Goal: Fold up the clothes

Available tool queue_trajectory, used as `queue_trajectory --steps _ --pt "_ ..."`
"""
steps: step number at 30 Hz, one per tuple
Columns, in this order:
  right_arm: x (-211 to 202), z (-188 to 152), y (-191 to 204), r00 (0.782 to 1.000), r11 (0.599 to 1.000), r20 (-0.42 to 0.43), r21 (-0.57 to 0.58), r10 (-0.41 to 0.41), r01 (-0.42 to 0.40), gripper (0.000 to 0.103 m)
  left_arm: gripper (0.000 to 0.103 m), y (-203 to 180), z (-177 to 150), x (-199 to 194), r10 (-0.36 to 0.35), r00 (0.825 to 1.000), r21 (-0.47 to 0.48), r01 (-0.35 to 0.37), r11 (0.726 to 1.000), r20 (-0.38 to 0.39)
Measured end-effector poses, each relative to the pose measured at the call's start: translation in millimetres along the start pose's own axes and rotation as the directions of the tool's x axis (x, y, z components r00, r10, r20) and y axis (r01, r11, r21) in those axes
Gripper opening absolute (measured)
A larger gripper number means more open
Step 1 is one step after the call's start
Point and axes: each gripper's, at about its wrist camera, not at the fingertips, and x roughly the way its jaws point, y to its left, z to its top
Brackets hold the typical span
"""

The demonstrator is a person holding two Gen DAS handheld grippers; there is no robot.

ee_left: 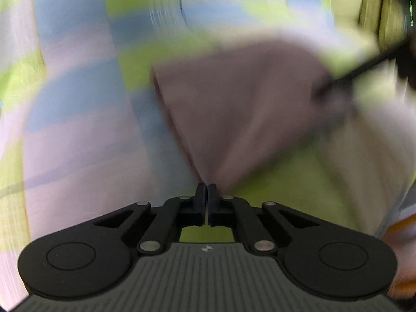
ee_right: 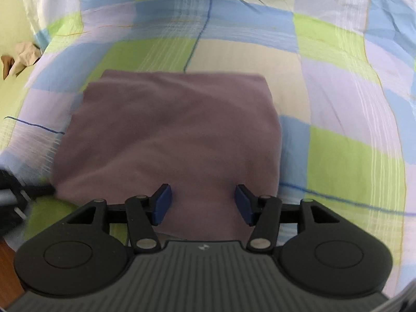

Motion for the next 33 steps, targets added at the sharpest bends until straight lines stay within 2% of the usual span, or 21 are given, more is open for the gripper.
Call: queue_trajectory --steps 3,4,5,6,7,9,12,13,14,18,19,21,23,26,29,33 --pt "-0.2 36.0 10.7 0.993 0.994 0.061 -0.052 0.096 -0.093 0.051 0.001 9.1 13.3 -15.5 -0.029 0.999 -0.064 0.030 0.997 0.020" --pt "1.2 50.6 14.2 0.989 0.990 0.080 -0.072 0.125 -0.119 0.051 0.001 21.2 24.9 -31.1 -0.045 0.995 -0.144 0.058 0.988 0.088" --pt "3.0 61.2 16.0 0.986 0.988 0.094 -0.081 0.136 -0.128 0.051 0.009 27.5 31.4 -35.5 -0.049 0.993 -0.183 0.069 0.981 0.110" --pt "5.3 72.8 17.6 0.984 0.987 0.106 -0.088 0.145 -0.136 0.052 0.030 34.7 40.5 -35.7 -0.058 0.991 -0.228 0.084 0.970 0.122" --pt "7.4 83.6 18.6 0.982 0.986 0.112 -0.090 0.150 -0.140 0.052 0.041 38.4 45.0 -31.1 -0.056 0.991 -0.254 0.086 0.963 0.123" --pt "6.6 91.2 18.1 0.982 0.987 0.119 -0.082 0.148 -0.139 0.054 0.041 44.3 54.2 -15.6 -0.059 0.993 -0.294 0.086 0.952 0.100" --pt "5.2 85.7 12.0 0.985 0.989 0.104 -0.068 0.138 -0.131 0.056 0.035 46.2 57.4 -0.7 -0.085 0.993 -0.314 0.105 0.944 0.077" --pt "5.6 79.2 7.0 0.989 0.991 0.086 -0.062 0.124 -0.119 0.056 0.023 45.1 56.3 2.9 -0.099 0.992 -0.312 0.117 0.943 0.073" --pt "6.3 73.4 1.8 0.992 0.993 0.069 -0.054 0.108 -0.104 0.056 0.015 42.8 55.4 3.7 -0.099 0.993 -0.304 0.116 0.945 0.070" --pt "6.2 47.6 -22.1 0.999 0.999 0.024 0.023 0.048 -0.048 0.056 0.009 32.1 57.2 4.7 -0.069 0.995 -0.268 0.088 0.959 0.078" --pt "5.2 39.7 -29.4 0.999 0.998 0.015 0.053 0.033 -0.034 0.056 0.003 29.1 58.3 2.5 -0.056 0.995 -0.255 0.077 0.964 0.086" --pt "4.3 24.4 -43.9 1.000 0.994 -0.001 0.112 -0.004 0.004 0.057 0.002 24.5 54.4 -7.0 -0.035 0.993 -0.227 0.059 0.972 0.109" --pt "6.3 12.5 -53.7 0.999 0.988 -0.023 0.151 -0.023 0.027 0.059 0.002 8.7 58.5 -21.7 0.009 0.987 -0.118 0.010 0.993 0.161" --pt "11.1 -3.2 -63.4 0.998 0.980 -0.050 0.195 -0.026 0.035 0.060 0.002 -10.7 63.2 -33.2 0.044 0.981 0.018 -0.048 0.999 0.188" --pt "14.1 -12.3 -66.8 0.998 0.975 -0.053 0.219 -0.016 0.027 0.063 0.003 -13.0 67.0 -33.8 0.038 0.984 0.008 -0.040 0.999 0.177" --pt "13.1 -14.2 -65.6 0.999 0.977 -0.047 0.214 -0.012 0.022 0.064 0.008 2.1 60.4 -16.4 0.061 0.997 -0.082 -0.057 0.995 0.046"
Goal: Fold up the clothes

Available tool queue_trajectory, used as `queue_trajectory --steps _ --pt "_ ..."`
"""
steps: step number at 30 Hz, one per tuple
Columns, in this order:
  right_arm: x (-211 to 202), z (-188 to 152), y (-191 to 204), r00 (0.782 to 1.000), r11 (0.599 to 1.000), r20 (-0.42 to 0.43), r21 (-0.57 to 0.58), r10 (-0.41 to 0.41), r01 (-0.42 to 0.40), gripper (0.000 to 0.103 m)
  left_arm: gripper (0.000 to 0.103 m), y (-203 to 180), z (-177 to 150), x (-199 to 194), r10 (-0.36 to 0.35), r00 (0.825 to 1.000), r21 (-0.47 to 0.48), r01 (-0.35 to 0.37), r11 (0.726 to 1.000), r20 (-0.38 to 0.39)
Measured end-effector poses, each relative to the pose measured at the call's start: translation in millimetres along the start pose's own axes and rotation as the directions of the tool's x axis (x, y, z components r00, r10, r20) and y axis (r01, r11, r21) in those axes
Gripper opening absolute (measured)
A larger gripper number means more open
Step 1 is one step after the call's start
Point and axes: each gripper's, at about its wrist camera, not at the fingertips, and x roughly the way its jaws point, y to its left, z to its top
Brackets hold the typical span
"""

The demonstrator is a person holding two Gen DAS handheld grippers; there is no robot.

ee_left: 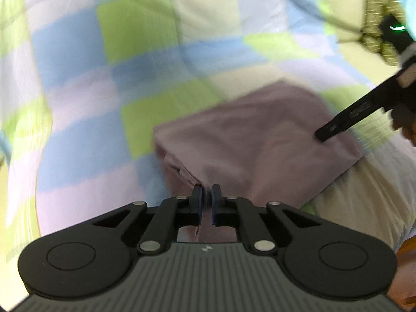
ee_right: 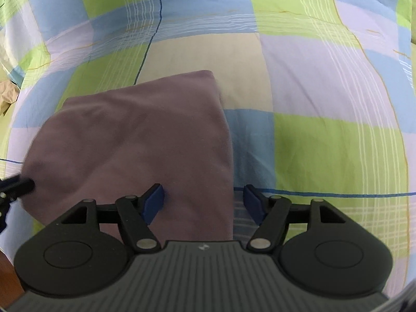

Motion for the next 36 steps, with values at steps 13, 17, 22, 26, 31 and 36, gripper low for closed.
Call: queue_trajectory --steps 13,17,22,26,31,36 --pt "0.2 -2.2 -0.1 1.000 1.000 0.002 -0.019 0.011 -0.011 0.066 0.008 17.4 8.0 9.1 -0.039 0.999 -0.115 0.037 0.993 -0.013" --pt "-0.8 -4.1 -0.8 1.000 0.999 0.005 -0.036 0.014 -0.014 0.066 0.000 18.9 5.3 6.1 -0.077 0.997 -0.148 0.079 0.986 0.018" --pt "-3.3 -7.4 -3.8 1.000 0.999 0.006 -0.032 0.012 -0.012 0.066 0.000 11.4 4.3 -9.2 -0.134 0.988 -0.102 0.141 0.985 0.070" --pt "-4.7 -8.6 -5.3 1.000 0.999 0.005 -0.031 0.015 -0.015 0.066 0.000 7.8 -10.2 -7.9 -0.095 0.995 -0.074 0.096 0.993 0.020" --pt "-5.1 -9.9 -6.0 1.000 0.999 0.007 -0.036 0.017 -0.017 0.068 0.000 7.4 -22.6 15.2 -0.027 0.997 -0.079 0.022 0.997 -0.068" --pt "-10.8 -10.9 -6.0 1.000 0.998 0.009 -0.061 0.007 -0.007 0.068 0.035 19.3 -19.7 3.6 -0.085 0.996 -0.178 0.077 0.981 -0.039"
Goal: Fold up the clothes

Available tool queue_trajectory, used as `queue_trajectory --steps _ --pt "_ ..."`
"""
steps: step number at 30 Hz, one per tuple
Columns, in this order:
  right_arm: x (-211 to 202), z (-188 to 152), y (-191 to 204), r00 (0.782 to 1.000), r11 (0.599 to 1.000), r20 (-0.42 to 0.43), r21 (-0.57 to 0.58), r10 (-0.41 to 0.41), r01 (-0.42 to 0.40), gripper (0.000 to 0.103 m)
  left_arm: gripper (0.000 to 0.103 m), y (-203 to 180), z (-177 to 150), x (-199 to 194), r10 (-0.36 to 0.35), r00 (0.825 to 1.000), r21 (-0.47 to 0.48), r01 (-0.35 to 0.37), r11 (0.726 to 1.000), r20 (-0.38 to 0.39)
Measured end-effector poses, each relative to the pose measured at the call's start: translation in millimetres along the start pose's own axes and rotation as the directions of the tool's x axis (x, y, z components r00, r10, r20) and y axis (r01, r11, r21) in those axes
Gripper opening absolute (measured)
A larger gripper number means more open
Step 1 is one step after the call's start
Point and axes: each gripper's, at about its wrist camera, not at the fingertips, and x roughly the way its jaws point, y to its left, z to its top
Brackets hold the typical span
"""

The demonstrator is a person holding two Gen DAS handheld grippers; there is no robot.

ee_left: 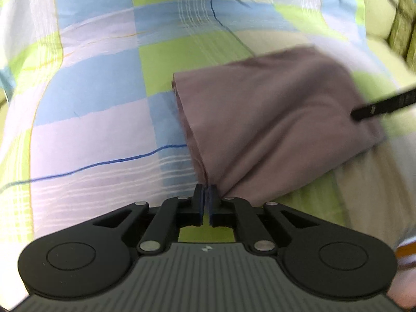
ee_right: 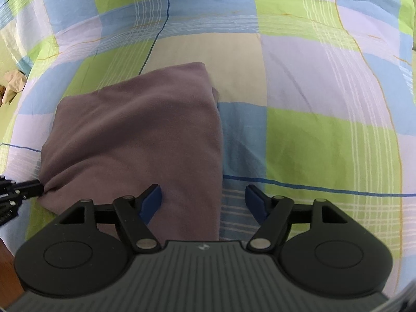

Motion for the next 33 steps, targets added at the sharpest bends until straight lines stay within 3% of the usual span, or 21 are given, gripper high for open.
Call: queue_trajectory --steps 6,8,9,10,13,15,18,20,21,22,23,26,27,29,32,33 --pt "-3.0 -6.7 -5.4 1.000 1.000 -0.004 0.004 0.019 -0.019 0.067 0.035 10.2 -4.5 1.3 -0.078 0.996 -0.104 0.074 0.992 -0.036" --pt "-1.7 -10.5 -3.4 0.998 0.998 -0.010 -0.006 0.064 -0.064 0.048 0.025 8.4 -3.5 10.3 -0.094 0.994 -0.116 0.088 0.989 -0.051" --pt "-1.6 -12.3 -0.8 0.997 0.997 -0.008 -0.028 0.076 -0.077 0.016 0.000 7.3 -3.2 14.3 -0.101 0.993 -0.118 0.094 0.989 -0.057" --pt "-2.8 -14.0 2.2 0.997 0.995 -0.002 -0.056 0.084 -0.083 0.008 0.000 3.4 -5.4 11.7 -0.089 0.995 -0.086 0.085 0.993 -0.040" --pt "-15.5 -18.1 7.3 0.994 0.989 0.046 -0.123 0.095 -0.088 0.006 0.000 -8.6 -12.4 4.3 -0.057 0.998 0.012 0.057 0.998 0.010" --pt "-21.9 -22.7 0.9 0.992 0.989 0.056 -0.111 0.109 -0.103 0.006 0.000 -21.8 -25.6 5.7 -0.025 0.999 0.129 0.028 0.991 -0.025" --pt "-13.8 -29.7 -2.7 0.997 0.989 -0.020 -0.126 0.071 -0.073 0.007 0.000 -40.4 -36.0 6.7 0.049 0.998 0.280 -0.033 0.959 -0.049" --pt "-17.8 -22.4 2.4 0.999 0.987 -0.028 -0.155 0.037 -0.041 0.012 0.000 -50.0 -33.3 -1.3 0.075 0.997 0.345 -0.064 0.936 -0.019" --pt "-22.7 -16.4 6.1 1.000 0.985 -0.019 -0.172 0.019 -0.022 0.027 0.000 -53.7 -28.8 -8.9 0.075 0.997 0.367 -0.074 0.927 0.011" --pt "-28.2 -10.7 9.6 1.000 0.982 0.000 -0.188 0.012 -0.012 0.034 0.000 -57.3 -24.3 -16.4 0.073 0.996 0.385 -0.083 0.919 0.041" --pt "-34.7 -5.8 12.9 0.999 0.979 0.038 -0.201 0.024 -0.016 0.034 0.000 -58.8 -17.7 -22.1 0.058 0.996 0.382 -0.080 0.921 0.068" --pt "-41.4 19.1 25.8 0.981 0.960 0.081 -0.236 0.176 -0.153 0.025 0.000 -62.8 0.9 -19.2 0.012 0.995 0.351 -0.048 0.935 0.104" --pt "-35.3 26.1 31.9 0.975 0.949 0.064 -0.252 0.213 -0.191 0.012 0.000 -64.1 6.6 -14.5 -0.003 0.994 0.337 -0.033 0.941 0.106" --pt "-13.7 45.5 50.7 0.955 0.913 0.000 -0.294 0.295 -0.282 0.009 0.000 -69.8 7.1 11.8 -0.019 0.999 0.317 0.005 0.949 0.043" --pt "36.1 66.8 78.6 0.939 0.865 -0.146 -0.366 0.311 -0.343 0.009 0.000 -80.4 -14.2 28.8 -0.019 1.000 0.348 0.016 0.937 0.007" --pt "51.2 70.5 83.9 0.945 0.862 -0.168 -0.388 0.282 -0.326 0.006 0.000 -84.6 -22.7 33.9 -0.016 1.000 0.362 0.015 0.932 0.000"
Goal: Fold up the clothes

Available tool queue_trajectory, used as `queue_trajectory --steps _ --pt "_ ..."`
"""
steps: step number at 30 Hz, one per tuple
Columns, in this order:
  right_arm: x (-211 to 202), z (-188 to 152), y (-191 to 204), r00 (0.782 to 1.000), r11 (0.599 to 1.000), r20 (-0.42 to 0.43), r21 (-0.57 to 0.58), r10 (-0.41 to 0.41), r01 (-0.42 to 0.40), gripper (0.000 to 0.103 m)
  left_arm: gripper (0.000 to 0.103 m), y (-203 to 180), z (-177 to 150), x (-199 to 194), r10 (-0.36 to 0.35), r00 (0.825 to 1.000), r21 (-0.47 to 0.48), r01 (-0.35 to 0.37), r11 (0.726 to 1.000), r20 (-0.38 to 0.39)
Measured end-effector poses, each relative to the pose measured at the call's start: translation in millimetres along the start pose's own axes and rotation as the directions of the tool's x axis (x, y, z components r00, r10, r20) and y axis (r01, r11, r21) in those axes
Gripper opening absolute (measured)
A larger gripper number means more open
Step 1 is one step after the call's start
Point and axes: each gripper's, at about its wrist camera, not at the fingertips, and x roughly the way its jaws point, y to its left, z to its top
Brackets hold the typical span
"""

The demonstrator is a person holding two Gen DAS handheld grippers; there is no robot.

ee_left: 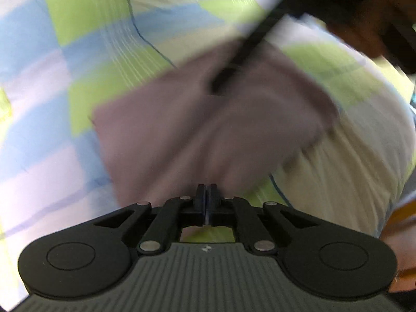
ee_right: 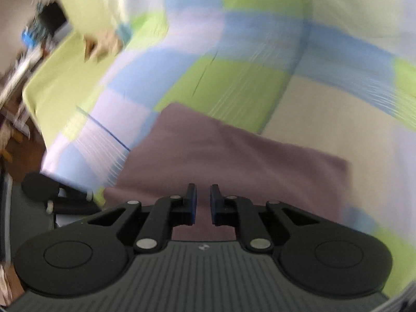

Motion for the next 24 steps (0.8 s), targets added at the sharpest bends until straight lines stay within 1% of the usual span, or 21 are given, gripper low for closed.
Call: queue_trajectory --steps 1,3,6,7,9,11,12,13,14,15,17,18,21,22,24 --pt "12.1 5.7 -2.0 1.000 1.000 -0.019 -0.014 -0.016 0.015 0.000 0.000 -4.0 -4.8 -0.5 0.006 1.000 0.005 -0.006 1.000 0.001" --pt "23.2 15.0 -6.9 0.999 0.999 -0.006 -0.013 -0.033 0.033 0.000 0.000 -11.7 -14.1 -1.5 0.018 1.000 0.015 -0.018 1.000 0.002" --pt "16.1 25.1 -8.8 0.996 0.998 0.069 0.022 -0.053 0.052 0.000 0.000 -17.6 -16.2 -9.3 0.044 0.999 0.052 -0.044 0.998 0.003" --pt "4.1 24.7 -5.5 0.993 0.998 0.104 0.038 -0.057 0.054 0.004 0.000 -15.2 -14.3 -18.8 0.050 0.999 0.034 -0.051 0.998 0.023" --pt "-21.0 14.6 -0.8 0.983 0.997 0.171 0.045 -0.063 0.056 0.008 0.000 -5.6 -8.3 -32.8 0.080 0.995 -0.020 -0.079 0.997 0.061" --pt "-41.4 -0.5 1.7 0.978 0.997 0.193 0.051 -0.074 0.066 0.015 0.000 12.1 3.3 -35.5 0.104 0.989 -0.086 -0.096 0.992 0.102" --pt "-50.1 -15.0 4.5 0.979 0.996 0.188 0.059 -0.078 0.068 0.015 0.000 20.6 8.9 -36.4 0.116 0.986 -0.117 -0.102 0.988 0.120" --pt "-53.7 -30.7 7.6 0.982 0.996 0.174 0.061 -0.078 0.068 0.015 0.000 24.2 12.1 -31.9 0.114 0.986 -0.124 -0.099 0.987 0.119" --pt "-54.2 -44.9 10.5 0.985 0.995 0.150 0.060 -0.085 0.077 0.016 0.000 30.3 16.4 -18.9 0.111 0.989 -0.134 -0.098 0.986 0.095" --pt "-49.3 -56.3 13.1 0.989 0.993 0.108 0.054 -0.106 0.101 0.016 0.000 36.1 20.2 -6.5 0.109 0.991 -0.144 -0.098 0.985 0.072" --pt "-43.3 -81.3 13.2 0.985 0.986 0.045 0.032 -0.164 0.163 0.015 0.001 46.2 11.3 6.7 0.107 0.994 -0.171 -0.100 0.980 0.028" --pt "-44.0 -93.5 11.8 0.982 0.982 0.029 0.031 -0.189 0.188 0.015 0.004 49.7 9.9 4.6 0.106 0.994 -0.178 -0.099 0.979 0.032" --pt "-62.9 -111.1 7.9 0.976 0.973 0.018 0.087 -0.216 0.213 0.015 0.003 61.4 5.5 -13.0 0.156 0.988 -0.208 -0.149 0.967 0.015" --pt "-68.5 -113.2 7.5 0.975 0.971 0.027 0.101 -0.219 0.216 0.016 0.003 63.6 6.4 -17.7 0.167 0.986 -0.215 -0.160 0.963 0.015" --pt "-76.0 -109.1 9.5 0.973 0.974 0.098 0.110 -0.207 0.196 0.016 0.003 66.6 15.4 -23.6 0.163 0.986 -0.230 -0.150 0.962 0.038"
